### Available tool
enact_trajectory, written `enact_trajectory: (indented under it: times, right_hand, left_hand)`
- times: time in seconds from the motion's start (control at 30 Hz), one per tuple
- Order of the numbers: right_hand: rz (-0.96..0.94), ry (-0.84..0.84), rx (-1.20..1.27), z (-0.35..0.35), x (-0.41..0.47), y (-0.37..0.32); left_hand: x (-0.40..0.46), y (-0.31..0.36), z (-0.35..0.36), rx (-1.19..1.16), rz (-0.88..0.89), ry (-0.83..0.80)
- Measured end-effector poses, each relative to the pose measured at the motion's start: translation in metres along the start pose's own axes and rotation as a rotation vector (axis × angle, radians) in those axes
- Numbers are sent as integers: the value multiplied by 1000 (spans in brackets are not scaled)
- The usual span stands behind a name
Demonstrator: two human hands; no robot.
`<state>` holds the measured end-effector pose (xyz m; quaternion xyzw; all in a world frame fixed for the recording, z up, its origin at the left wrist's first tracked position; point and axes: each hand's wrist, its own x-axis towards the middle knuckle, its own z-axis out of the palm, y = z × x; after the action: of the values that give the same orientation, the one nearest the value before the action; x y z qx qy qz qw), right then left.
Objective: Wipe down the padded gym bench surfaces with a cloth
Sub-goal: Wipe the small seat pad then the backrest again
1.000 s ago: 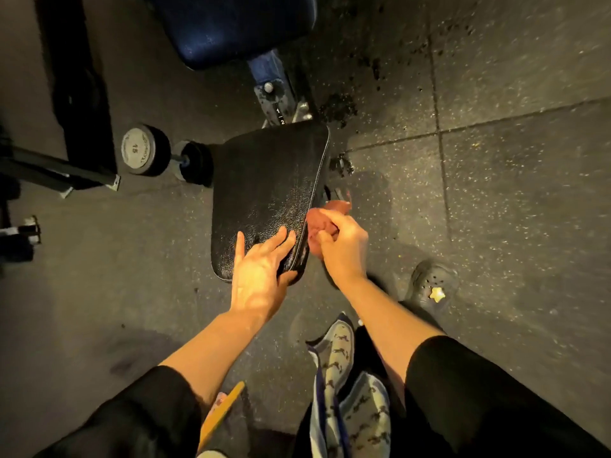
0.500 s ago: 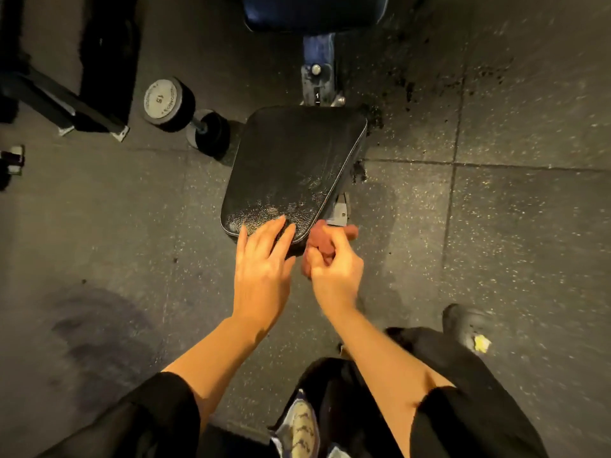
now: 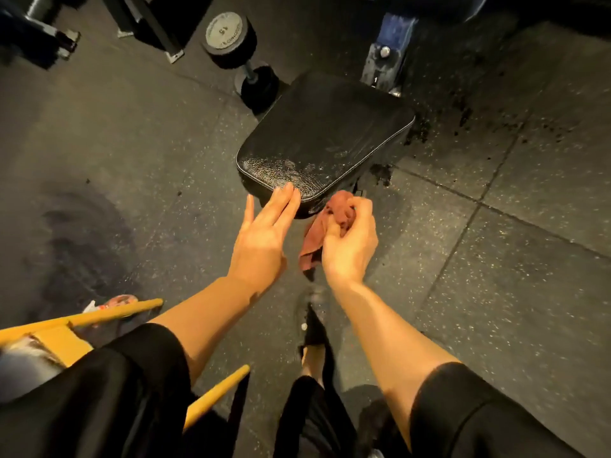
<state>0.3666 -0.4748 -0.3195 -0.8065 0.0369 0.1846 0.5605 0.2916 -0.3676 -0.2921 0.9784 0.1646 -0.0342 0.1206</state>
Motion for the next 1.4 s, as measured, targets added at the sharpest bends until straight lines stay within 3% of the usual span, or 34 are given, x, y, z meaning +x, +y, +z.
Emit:
enact_trajectory:
  times: [0.1, 0.23, 0.43, 0.57, 0.73, 0.93, 1.1, 1.23, 1.3, 1.4]
  right_hand:
    - [-64, -14, 128, 14, 1, -17]
    - [-120, -131, -31, 15, -27, -1]
    - [-185, 26, 101, 28, -8, -9]
    - [-38, 252, 207, 23, 28, -7]
    - [-205, 100, 95, 27, -12, -13]
    - [-16, 238, 157, 29, 15, -3]
    - [-217, 4, 73, 34, -42, 5]
    - [-388, 128, -21, 25, -38, 6]
    - [-490, 44, -148, 30, -24, 9]
    - [-318, 31, -265, 26, -10, 27]
  left_hand:
    - [1, 1, 4, -9, -13, 0]
    - [0, -6, 6, -14, 37, -9]
    - [0, -10, 5, -17, 44, -6]
    - [-1, -13, 5, -5, 69, -31]
    - [-2, -16, 5, -19, 87, -29]
    - [-1, -15, 1, -7, 98, -30]
    - [-4, -20, 5, -112, 142, 28]
    - [-35, -28, 9, -170, -17, 183]
    - [-49, -33, 15, -173, -109, 198]
    - [-52, -34, 23, -213, -104, 145]
